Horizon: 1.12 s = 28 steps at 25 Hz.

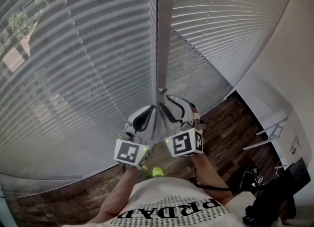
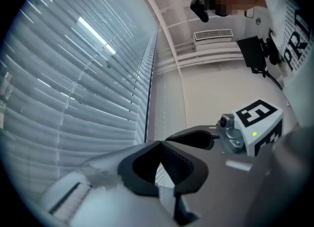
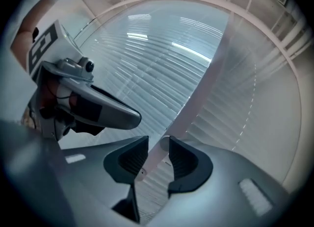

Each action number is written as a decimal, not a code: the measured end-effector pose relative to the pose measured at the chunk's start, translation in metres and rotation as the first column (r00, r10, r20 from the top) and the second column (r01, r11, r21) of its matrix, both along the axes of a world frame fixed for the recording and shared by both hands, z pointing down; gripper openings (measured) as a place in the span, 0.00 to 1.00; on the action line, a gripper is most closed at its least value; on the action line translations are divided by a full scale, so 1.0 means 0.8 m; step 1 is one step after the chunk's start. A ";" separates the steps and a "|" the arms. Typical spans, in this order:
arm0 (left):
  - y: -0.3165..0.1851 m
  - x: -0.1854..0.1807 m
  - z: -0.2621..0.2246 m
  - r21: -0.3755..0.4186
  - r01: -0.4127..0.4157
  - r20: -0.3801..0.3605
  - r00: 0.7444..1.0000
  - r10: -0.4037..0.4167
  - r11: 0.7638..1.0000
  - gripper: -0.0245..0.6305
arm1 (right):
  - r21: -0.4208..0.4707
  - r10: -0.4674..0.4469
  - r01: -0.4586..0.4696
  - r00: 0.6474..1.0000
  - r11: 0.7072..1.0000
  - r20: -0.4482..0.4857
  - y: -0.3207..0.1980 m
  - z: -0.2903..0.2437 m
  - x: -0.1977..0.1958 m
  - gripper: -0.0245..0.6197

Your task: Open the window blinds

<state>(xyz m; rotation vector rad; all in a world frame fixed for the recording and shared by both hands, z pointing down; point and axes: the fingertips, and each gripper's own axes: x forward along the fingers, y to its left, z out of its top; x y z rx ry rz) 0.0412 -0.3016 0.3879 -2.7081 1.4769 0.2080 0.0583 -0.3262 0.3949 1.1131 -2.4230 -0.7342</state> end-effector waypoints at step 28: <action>-0.024 -0.028 0.005 -0.032 0.046 -0.014 0.999 -0.046 0.998 0.02 | 0.136 0.090 -0.065 0.978 0.989 -0.189 -0.045 0.007 -0.008 0.23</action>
